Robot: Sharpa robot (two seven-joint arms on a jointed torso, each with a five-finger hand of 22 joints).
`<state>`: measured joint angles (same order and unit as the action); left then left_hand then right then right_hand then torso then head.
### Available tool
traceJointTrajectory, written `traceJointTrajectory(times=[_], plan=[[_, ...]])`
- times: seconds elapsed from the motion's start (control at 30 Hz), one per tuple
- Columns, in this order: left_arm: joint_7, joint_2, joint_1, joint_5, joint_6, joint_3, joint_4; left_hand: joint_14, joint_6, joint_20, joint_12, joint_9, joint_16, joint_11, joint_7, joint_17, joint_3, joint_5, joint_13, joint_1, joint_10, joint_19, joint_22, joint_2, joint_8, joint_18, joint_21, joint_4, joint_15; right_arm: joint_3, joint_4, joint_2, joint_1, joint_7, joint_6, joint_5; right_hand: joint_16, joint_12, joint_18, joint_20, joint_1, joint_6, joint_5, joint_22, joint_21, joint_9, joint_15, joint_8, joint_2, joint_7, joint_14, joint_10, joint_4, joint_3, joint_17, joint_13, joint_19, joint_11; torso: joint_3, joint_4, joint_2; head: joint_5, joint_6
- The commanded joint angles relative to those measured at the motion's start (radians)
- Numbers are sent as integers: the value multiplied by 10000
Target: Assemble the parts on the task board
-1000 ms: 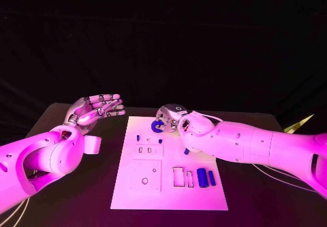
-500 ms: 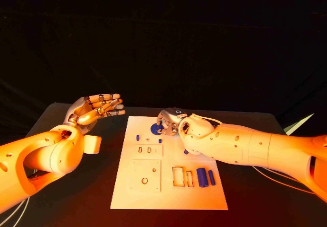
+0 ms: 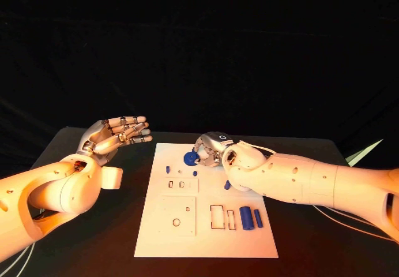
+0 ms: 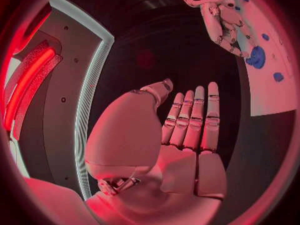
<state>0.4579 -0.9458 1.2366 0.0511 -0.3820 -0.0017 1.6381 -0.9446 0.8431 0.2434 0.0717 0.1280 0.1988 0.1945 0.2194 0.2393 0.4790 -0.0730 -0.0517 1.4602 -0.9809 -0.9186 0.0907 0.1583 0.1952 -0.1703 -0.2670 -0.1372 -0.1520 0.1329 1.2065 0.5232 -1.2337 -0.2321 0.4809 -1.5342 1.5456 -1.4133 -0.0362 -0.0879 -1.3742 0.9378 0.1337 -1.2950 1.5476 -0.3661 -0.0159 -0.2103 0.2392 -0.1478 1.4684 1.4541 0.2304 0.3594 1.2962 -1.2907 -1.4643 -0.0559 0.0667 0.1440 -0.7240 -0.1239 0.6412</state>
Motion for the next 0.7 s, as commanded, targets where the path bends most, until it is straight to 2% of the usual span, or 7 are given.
traceJointTrajectory(times=[0.03,0.17,0.27,0.33,0.5,0.57,0.7], plan=[[-1,-4,14,9,26,9,-10,82,-139,16,-93,116,-144,-26,118,178,107,3,-131,-191,89,-54,150,116,18,-80,-127,215,-2,-33,374,349,-41,169,461,351,146,67,345,-80,214,-192,50,-2712,175,52,99,168,-55,-52,956,29,-15,366,2439,-1473,-1033,-118,-15,-21,9,19,-30],[-13,-42,14,9,35,8,-30,91,-147,19,-95,115,-152,-21,119,183,107,3,-130,-198,101,-39,148,116,14,-78,-123,220,-7,-115,1197,1261,-247,769,1002,1675,116,127,319,-98,297,-267,55,-2639,86,74,112,230,-18,-68,936,-15,3,326,2354,-1428,-983,-131,-35,-105,8,47,-80],[-23,-65,14,8,61,8,-34,95,-150,21,-95,114,-155,-19,118,185,106,3,-130,-200,105,-33,147,117,13,-77,-121,222,-9,-145,1647,1927,-478,1201,844,2766,101,278,293,-105,282,-289,61,-2565,-3,81,118,251,-27,-74,927,-126,-16,339,2316,-1310,-932,-137,-73,-176,5,59,-120],[-26,-70,14,8,85,7,-35,99,-153,23,-95,114,-159,-18,118,186,106,3,-130,-203,109,-26,146,117,12,-76,-119,223,-11,-155,1857,2413,-604,1538,516,3420,105,312,272,-116,232,-311,65,-2507,-76,88,127,277,-29,-86,929,-157,-73,367,2331,-1290,-891,-146,-94,-228,6,63,-160],[-23,17,11,8,162,5,-103,103,-154,25,-93,114,-162,-17,115,189,106,3,-130,-206,110,-17,144,116,12,-75,-116,226,-13,-157,1901,3312,-725,2442,-205,4296,131,472,218,-149,-36,-353,65,-2358,-268,106,158,353,42,-123,945,-295,-376,484,2413,-1180,-781,-178,-129,-315,23,69,-200],[-23,67,8,8,185,4,-138,103,-154,25,-93,114,-162,-17,115,189,106,3,-130,-206,110,-17,144,116,12,-75,-116,226,-13,-147,1865,3620,-707,2784,-341,4418,148,517,217,-160,-120,-367,63,-2356,-273,111,167,377,101,-132,955,-335,-483,499,2461,-1149,-778,-187,-161,-350,5,17,-236],[-17,131,3,9,210,2,-180,103,-153,26,-91,114,-163,-17,113,191,107,3,-131,-206,110,-12,143,116,12,-74,-114,228,-13,-135,1713,4022,-569,3250,-458,4521,172,545,226,-170,-205,-393,63,-2380,-245,120,177,411,150,-143,971,-360,-587,511,2527,-1131,-794,-197,-226,-430,-28,32,-252]])
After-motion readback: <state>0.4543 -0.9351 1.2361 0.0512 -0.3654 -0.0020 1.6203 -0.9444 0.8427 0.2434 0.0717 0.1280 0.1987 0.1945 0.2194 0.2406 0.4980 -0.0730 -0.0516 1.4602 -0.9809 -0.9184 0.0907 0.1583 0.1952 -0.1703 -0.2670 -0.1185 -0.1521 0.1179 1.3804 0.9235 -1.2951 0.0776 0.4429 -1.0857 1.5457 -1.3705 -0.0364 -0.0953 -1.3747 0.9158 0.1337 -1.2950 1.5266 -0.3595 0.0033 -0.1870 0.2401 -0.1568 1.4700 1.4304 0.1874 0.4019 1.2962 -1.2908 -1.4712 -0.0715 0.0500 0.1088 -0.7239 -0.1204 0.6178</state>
